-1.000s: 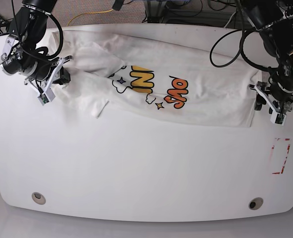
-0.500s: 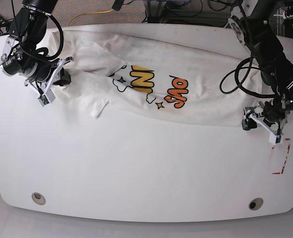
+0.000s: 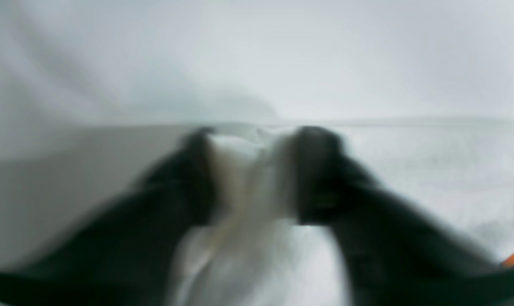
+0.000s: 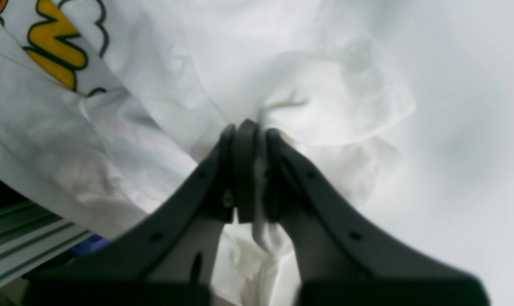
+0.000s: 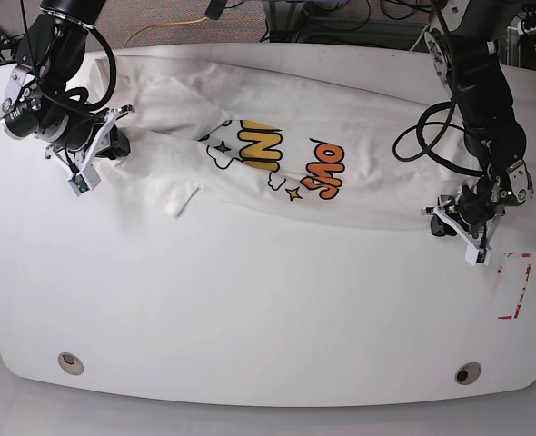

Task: Fold the T-shirt properly
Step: 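Lift the hem with both grippers and fold it over toward the collar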

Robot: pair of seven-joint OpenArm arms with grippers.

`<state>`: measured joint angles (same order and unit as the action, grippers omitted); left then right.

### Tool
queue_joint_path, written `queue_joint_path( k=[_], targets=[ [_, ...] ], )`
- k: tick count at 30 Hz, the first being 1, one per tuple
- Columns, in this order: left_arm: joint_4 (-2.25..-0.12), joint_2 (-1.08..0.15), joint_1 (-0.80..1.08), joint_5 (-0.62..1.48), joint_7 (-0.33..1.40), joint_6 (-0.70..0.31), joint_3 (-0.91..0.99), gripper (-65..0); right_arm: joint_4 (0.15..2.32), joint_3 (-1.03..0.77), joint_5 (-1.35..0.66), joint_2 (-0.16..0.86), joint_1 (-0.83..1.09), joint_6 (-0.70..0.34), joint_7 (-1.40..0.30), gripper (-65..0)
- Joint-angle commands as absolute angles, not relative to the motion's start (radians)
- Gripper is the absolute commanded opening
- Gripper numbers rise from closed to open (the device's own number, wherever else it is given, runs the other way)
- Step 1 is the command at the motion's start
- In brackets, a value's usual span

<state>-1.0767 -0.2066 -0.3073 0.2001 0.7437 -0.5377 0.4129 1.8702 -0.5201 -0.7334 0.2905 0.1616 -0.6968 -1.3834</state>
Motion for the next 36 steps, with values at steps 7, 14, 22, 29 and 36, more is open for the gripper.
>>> queue_joint_path(
  k=[7, 14, 22, 29, 36],
  targets=[
    [-1.267, -0.237, -0.248, 0.216, 0.710, -0.607, 0.513, -65.0, 1.934, -0.619, -0.888, 0.309, 0.160, -0.698, -1.371, -65.0],
    [-1.506, -0.213, -0.134, 0.214, 0.710, -0.698, 0.549, -65.0, 1.939, -0.654, -0.990, 0.351, 0.223, -0.698, -1.386, -65.0],
    [-1.655, -0.211, -0.010, 0.214, 0.710, -0.698, 0.550, -65.0, 1.940, -0.653, -1.036, 0.349, 0.331, -0.698, -1.386, -65.0],
    [-1.705, -0.213, 0.077, 0.214, 0.710, -0.698, 0.550, -65.0, 1.937, -0.653, -1.049, 0.346, 0.406, -0.698, -1.385, -65.0],
    [-1.704, -0.214, 0.131, 0.213, 0.710, -0.698, 0.595, -64.4, 1.916, -0.653, -1.044, 0.349, 0.443, -0.698, -1.382, -65.0]
  ],
)
